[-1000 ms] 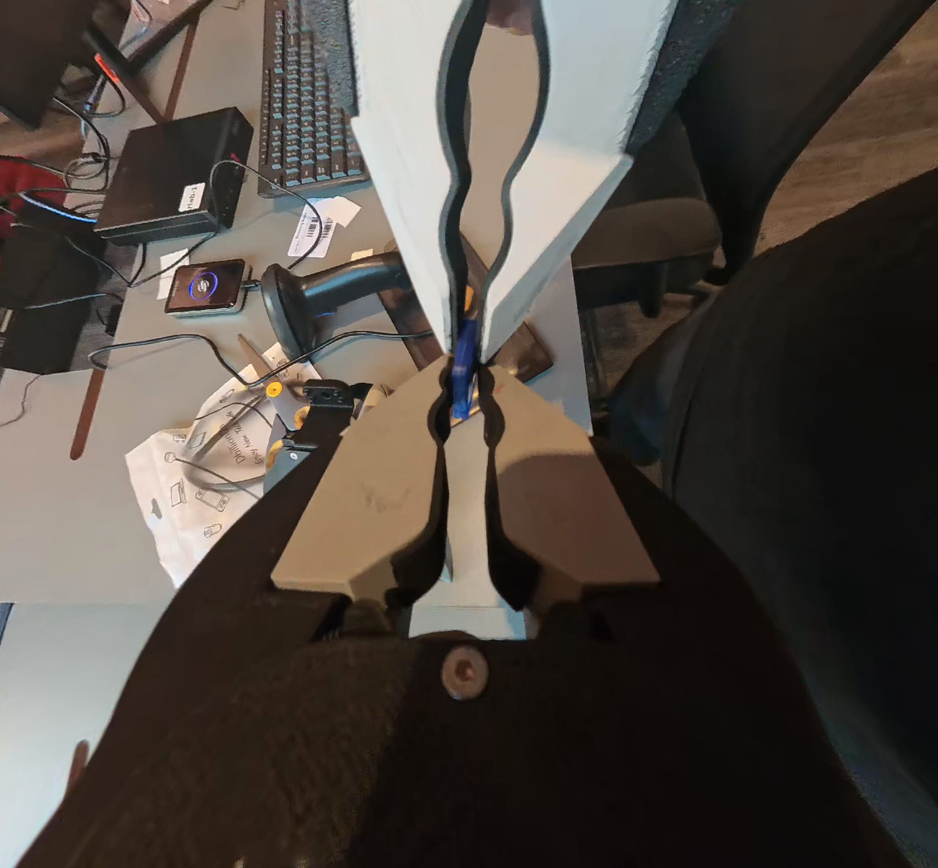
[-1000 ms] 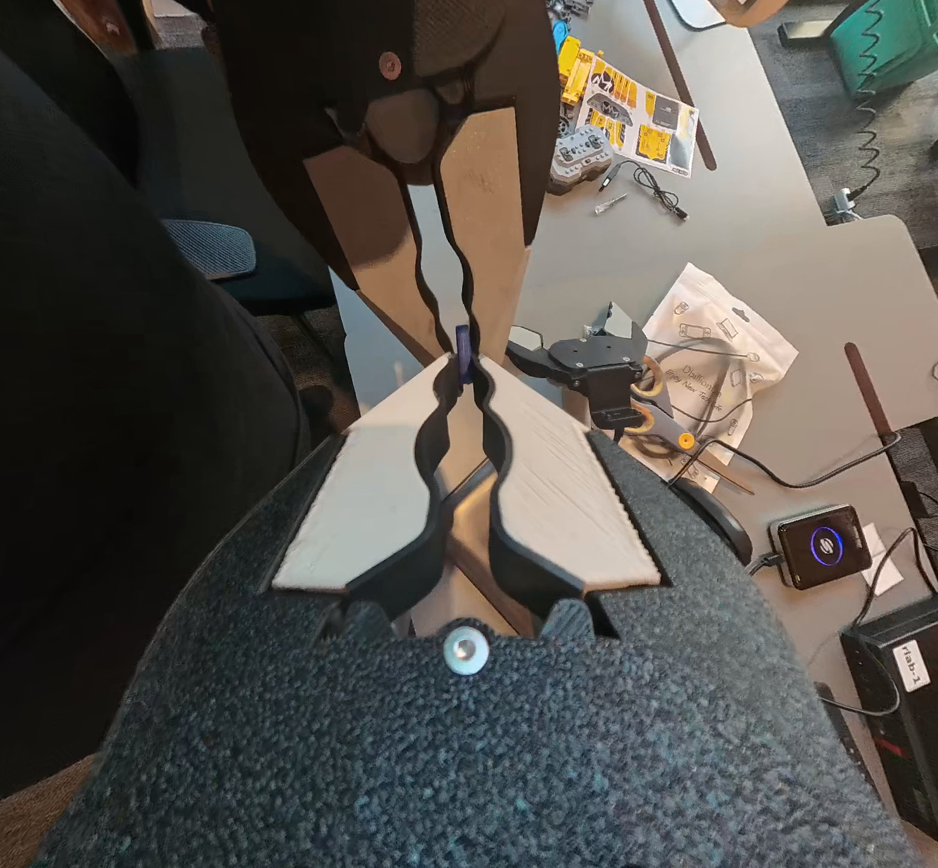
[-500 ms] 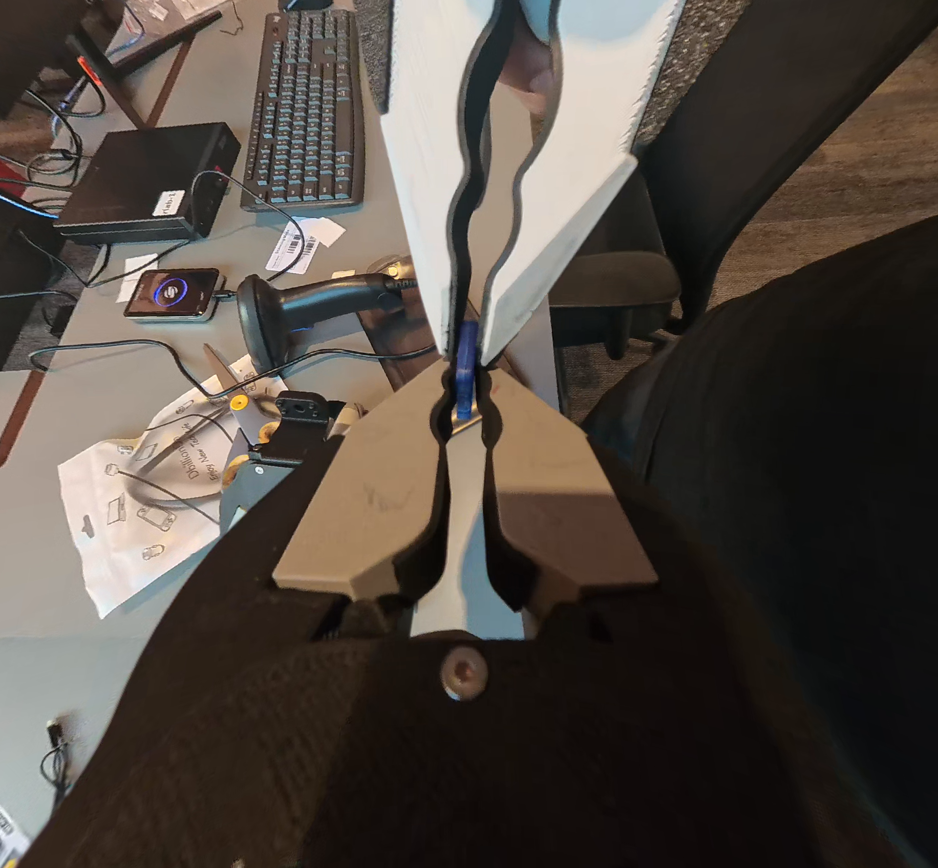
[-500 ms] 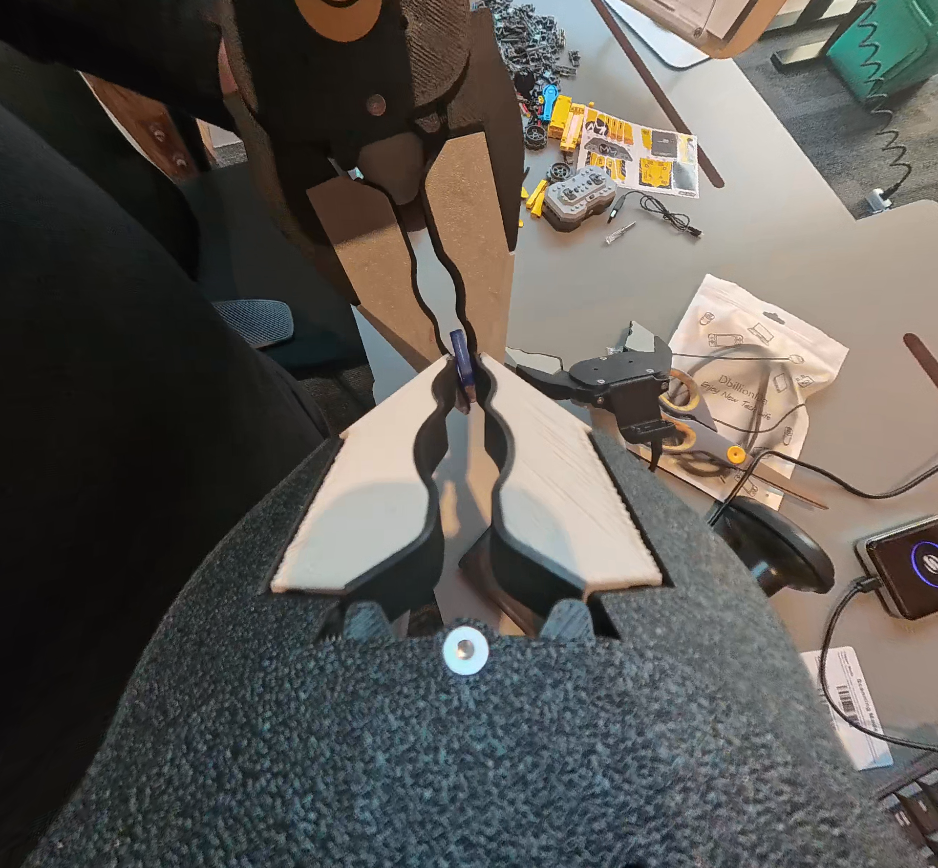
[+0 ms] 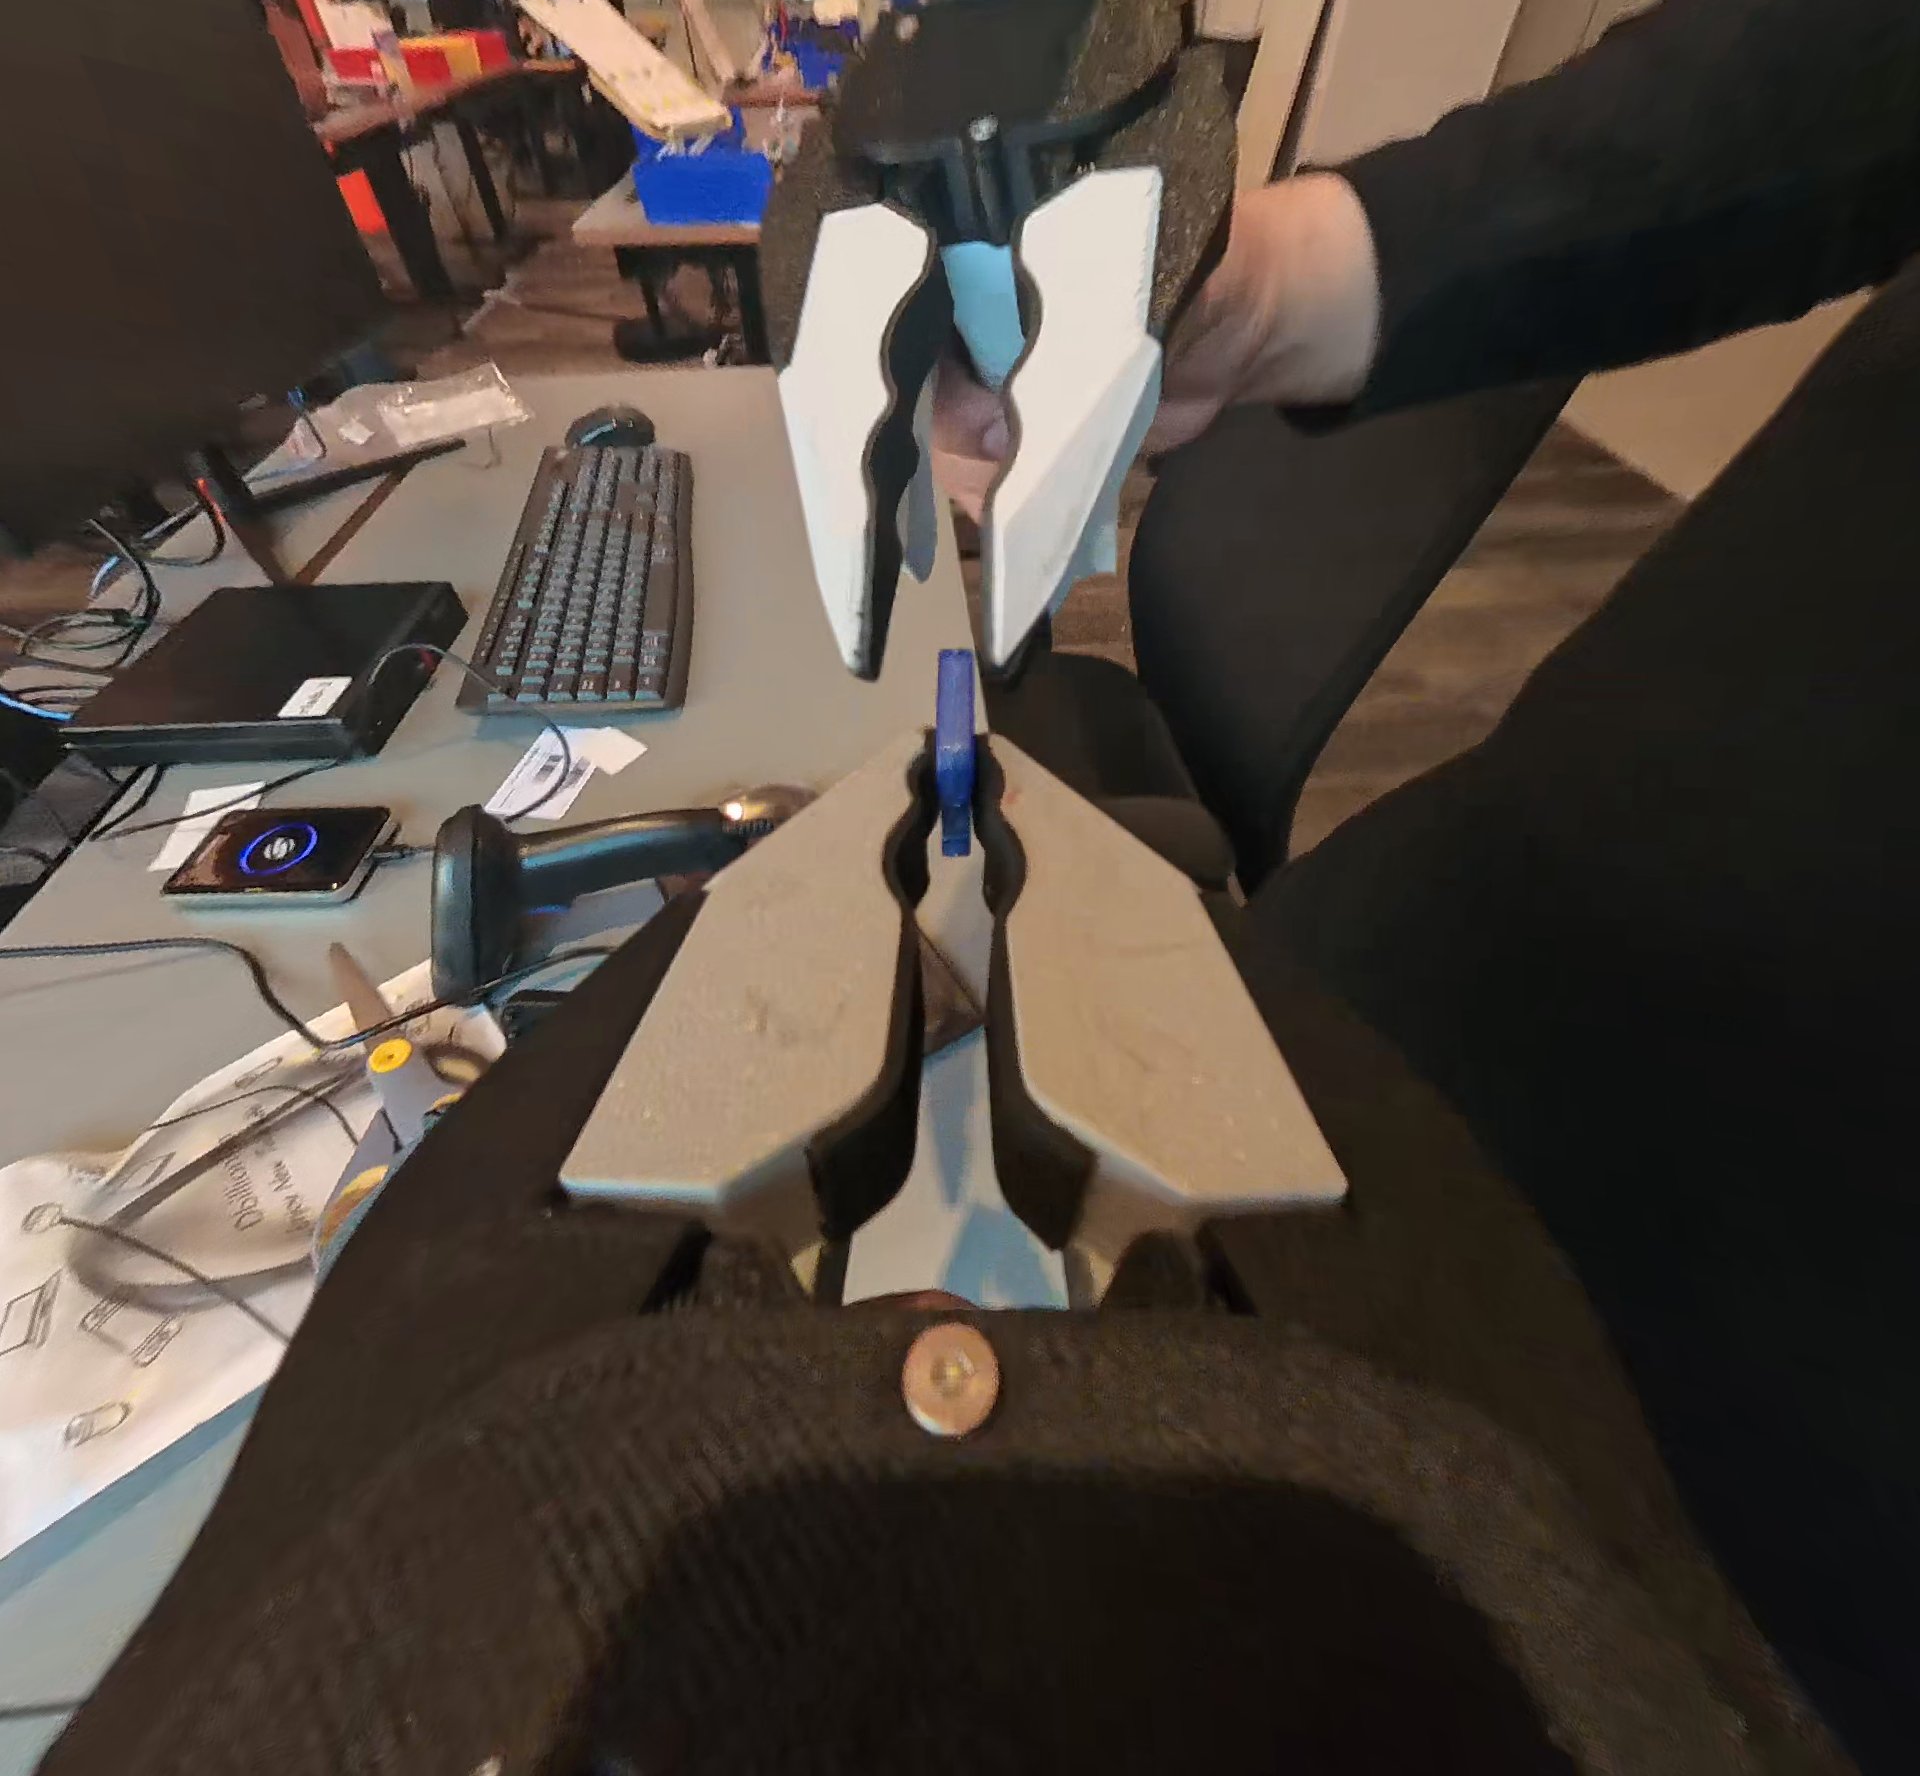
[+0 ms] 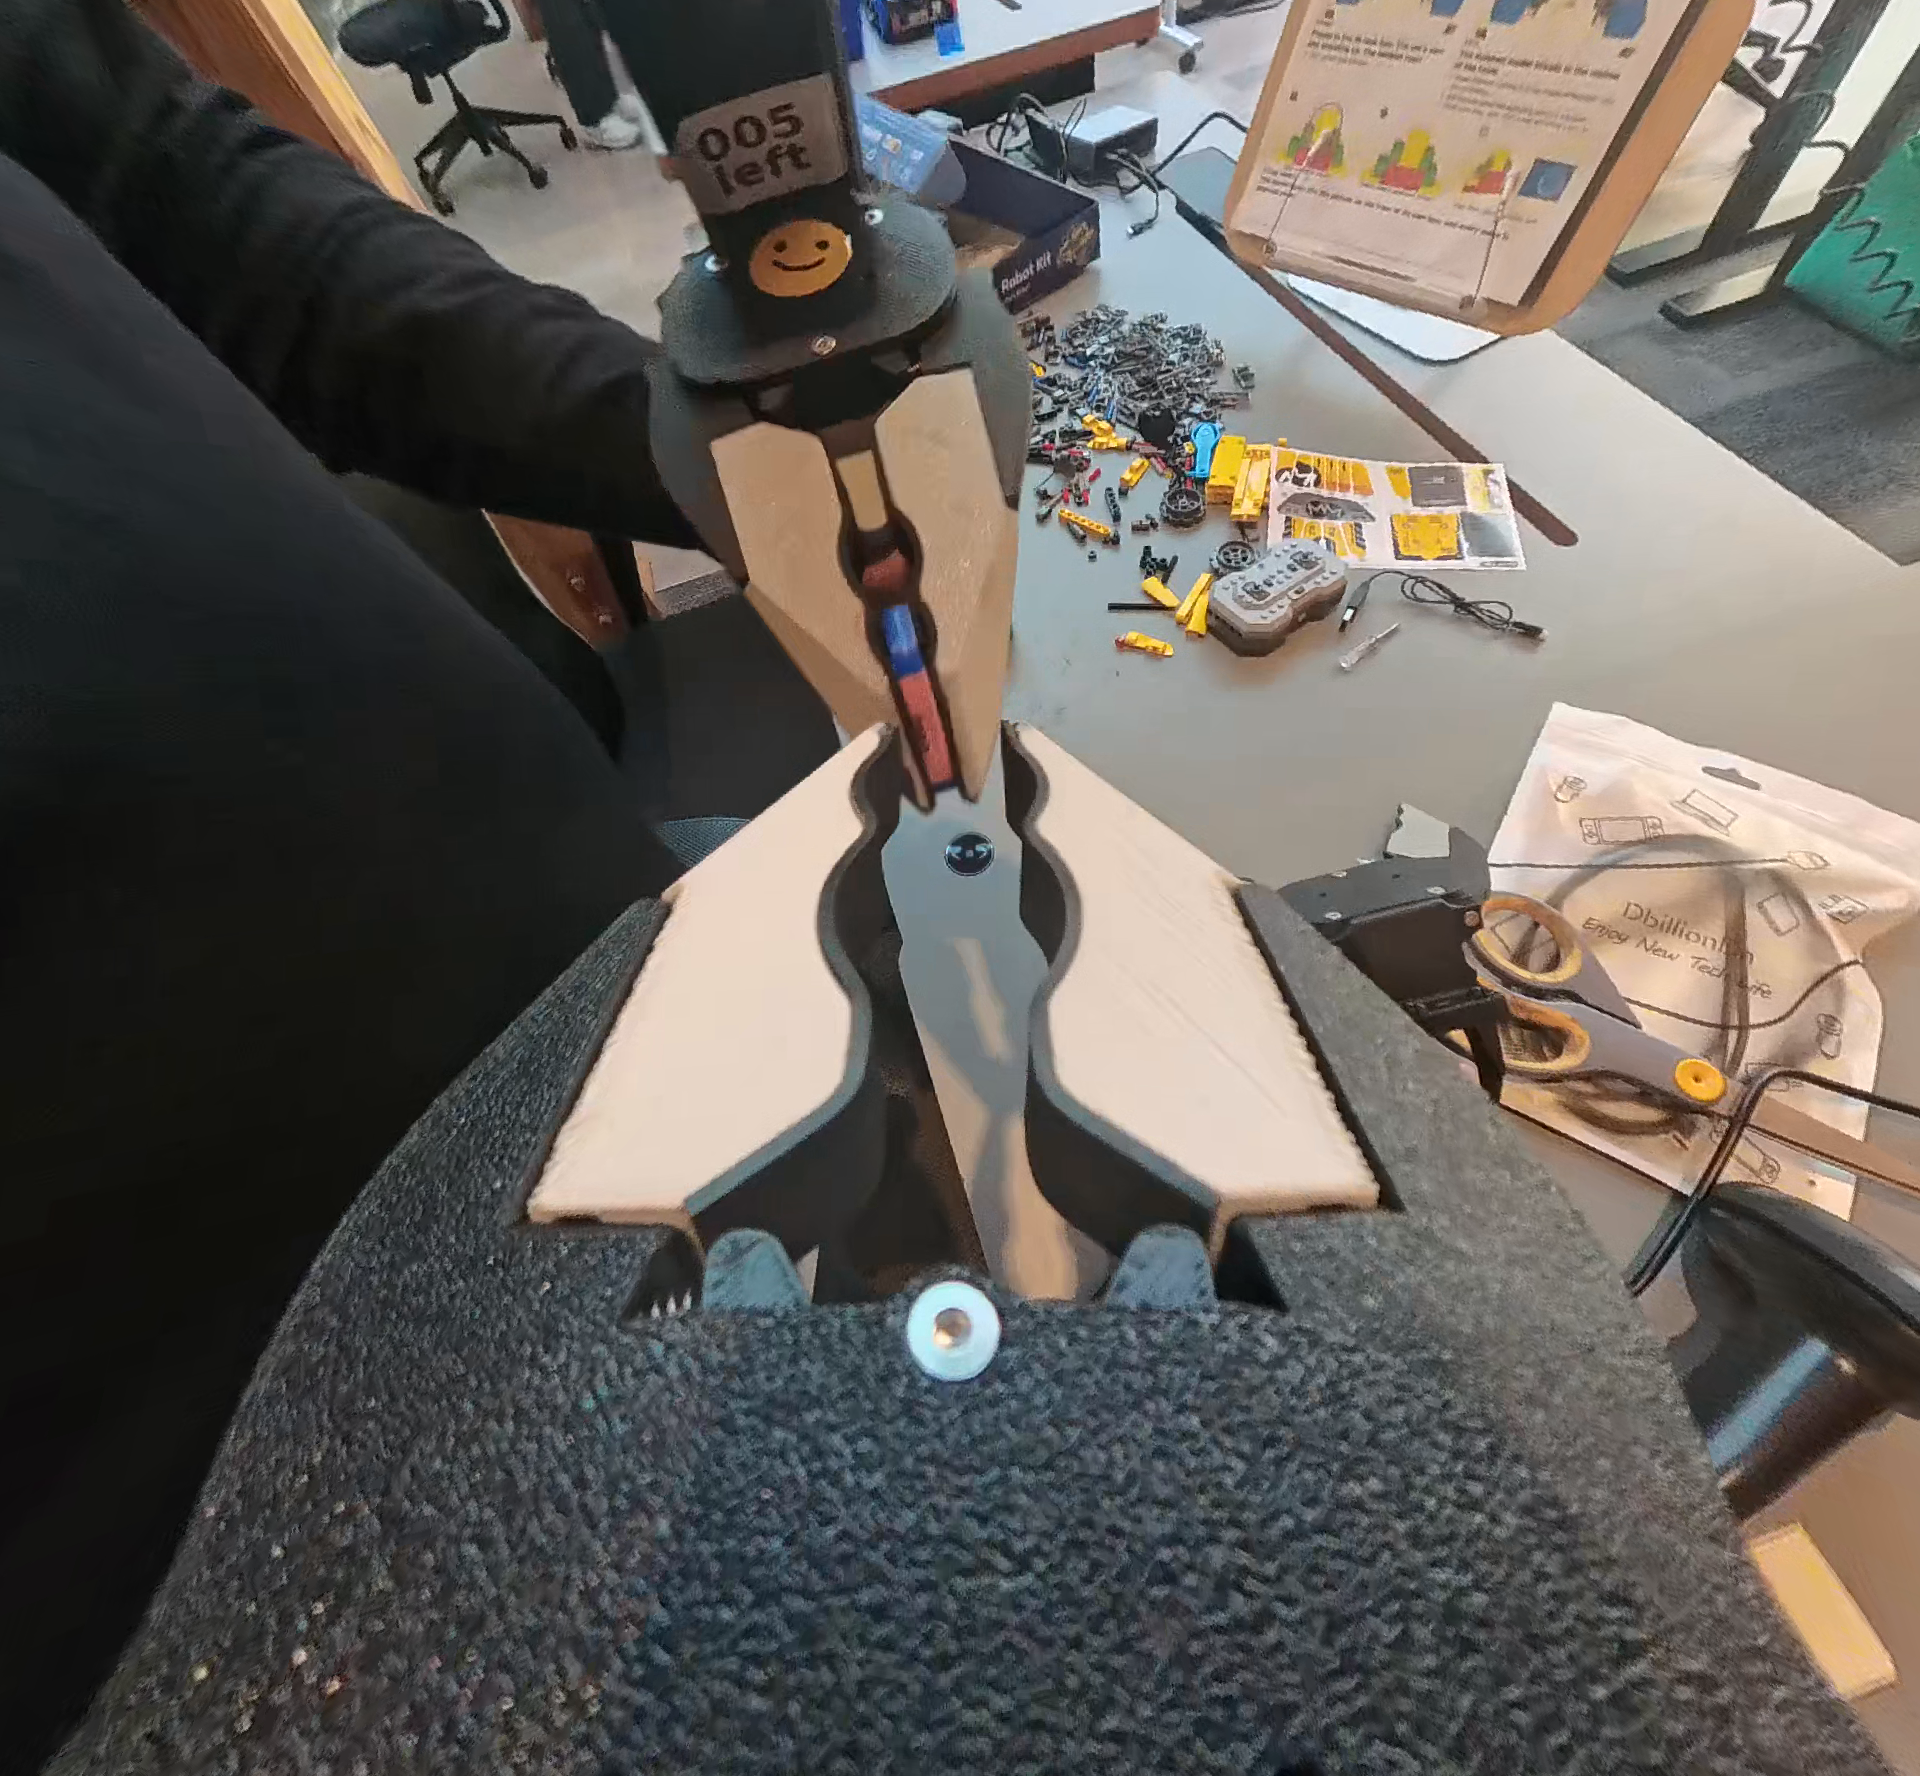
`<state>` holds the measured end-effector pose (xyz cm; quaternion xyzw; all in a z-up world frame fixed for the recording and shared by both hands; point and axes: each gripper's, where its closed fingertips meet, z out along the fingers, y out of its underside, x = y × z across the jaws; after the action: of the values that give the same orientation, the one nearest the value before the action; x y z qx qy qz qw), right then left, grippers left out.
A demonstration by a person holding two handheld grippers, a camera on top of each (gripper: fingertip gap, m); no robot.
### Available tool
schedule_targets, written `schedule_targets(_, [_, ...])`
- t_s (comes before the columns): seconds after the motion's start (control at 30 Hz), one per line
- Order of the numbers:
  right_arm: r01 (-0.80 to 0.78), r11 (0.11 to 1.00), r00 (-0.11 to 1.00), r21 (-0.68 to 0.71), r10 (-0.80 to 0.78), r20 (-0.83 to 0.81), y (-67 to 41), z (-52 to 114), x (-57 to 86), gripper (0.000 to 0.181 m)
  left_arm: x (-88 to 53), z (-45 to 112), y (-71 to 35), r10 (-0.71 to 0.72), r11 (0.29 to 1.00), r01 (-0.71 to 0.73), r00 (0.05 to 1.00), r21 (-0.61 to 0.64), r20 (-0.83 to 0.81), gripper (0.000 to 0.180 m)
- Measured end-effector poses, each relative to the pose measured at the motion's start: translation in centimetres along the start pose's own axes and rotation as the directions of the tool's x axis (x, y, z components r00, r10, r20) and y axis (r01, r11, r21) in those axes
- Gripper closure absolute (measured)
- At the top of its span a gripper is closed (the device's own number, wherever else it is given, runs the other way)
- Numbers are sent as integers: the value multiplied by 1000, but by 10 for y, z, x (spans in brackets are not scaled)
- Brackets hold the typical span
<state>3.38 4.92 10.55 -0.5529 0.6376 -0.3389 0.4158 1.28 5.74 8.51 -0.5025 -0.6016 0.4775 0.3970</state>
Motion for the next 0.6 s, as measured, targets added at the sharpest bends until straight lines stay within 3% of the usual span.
schedule_targets(0.13, [1,1000,999,-6,-1,32,2,1,-8,163,3,-6,-16,-13,995,18,999,96,-44,177])
schedule_targets(0.27, [-34,999,998,27,33,54,-1,2,-12,163,6,-16,-43,-65,955,98,990,281,-125,177])
schedule_targets(0.47, [-6,977,991,213,35,-132,-30,-6,4,166,-11,-24,-59,-210,887,246,969,391,-134,177])
schedule_targets(0.6, [33,971,970,237,26,-243,-37,-6,15,165,-23,-31,-69,-349,772,404,915,491,-203,177])
